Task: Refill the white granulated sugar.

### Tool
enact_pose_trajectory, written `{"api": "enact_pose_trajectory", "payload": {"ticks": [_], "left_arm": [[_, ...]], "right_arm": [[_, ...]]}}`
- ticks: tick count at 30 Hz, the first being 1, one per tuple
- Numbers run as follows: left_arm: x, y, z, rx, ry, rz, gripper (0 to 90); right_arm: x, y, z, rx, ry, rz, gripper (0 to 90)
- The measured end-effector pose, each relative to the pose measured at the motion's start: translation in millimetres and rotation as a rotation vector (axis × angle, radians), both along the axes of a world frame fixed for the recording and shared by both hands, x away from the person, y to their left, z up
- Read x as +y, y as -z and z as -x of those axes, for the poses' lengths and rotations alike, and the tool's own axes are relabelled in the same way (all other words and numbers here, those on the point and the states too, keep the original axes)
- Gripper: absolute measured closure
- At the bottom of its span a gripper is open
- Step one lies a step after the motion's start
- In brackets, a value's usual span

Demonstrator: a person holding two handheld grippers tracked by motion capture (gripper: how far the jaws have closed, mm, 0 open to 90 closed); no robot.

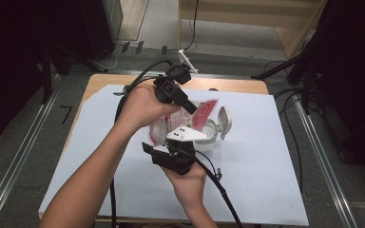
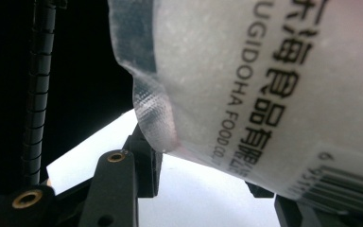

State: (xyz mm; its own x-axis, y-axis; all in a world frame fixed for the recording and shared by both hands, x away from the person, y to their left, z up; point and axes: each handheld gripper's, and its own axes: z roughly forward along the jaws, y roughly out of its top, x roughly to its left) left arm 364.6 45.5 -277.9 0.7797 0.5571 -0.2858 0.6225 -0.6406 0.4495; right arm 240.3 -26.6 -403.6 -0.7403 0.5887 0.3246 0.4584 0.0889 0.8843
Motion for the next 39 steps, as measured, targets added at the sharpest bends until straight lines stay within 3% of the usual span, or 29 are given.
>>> {"api": "enact_pose_trajectory", "payload": {"ticks": [3,16,25,39], "left_arm": [[-0.9,1.6,-0.9,0.003,0.007,-0.015,86.3],[-4.5,4.9,-1.8,-0.004,0.007,-0.009,86.0],[-3.5,4.1,-8.3,-0.019,-0.026,0.002,86.7],[-2.7,3.8,-6.5,-0.018,-0.026,-0.005,85.9]], "right_arm": [[0.8,1.4,-0.4,0.007,0.002,-0.004,56.1],[-2.2,5.5,-1.7,0.009,0.005,-0.004,56.1],[-3.0,5.6,-12.9,0.001,0.005,0.002,55.9],[1.7,7.6,-17.0,0.029,-0.015,-0.025,53.4]]}}
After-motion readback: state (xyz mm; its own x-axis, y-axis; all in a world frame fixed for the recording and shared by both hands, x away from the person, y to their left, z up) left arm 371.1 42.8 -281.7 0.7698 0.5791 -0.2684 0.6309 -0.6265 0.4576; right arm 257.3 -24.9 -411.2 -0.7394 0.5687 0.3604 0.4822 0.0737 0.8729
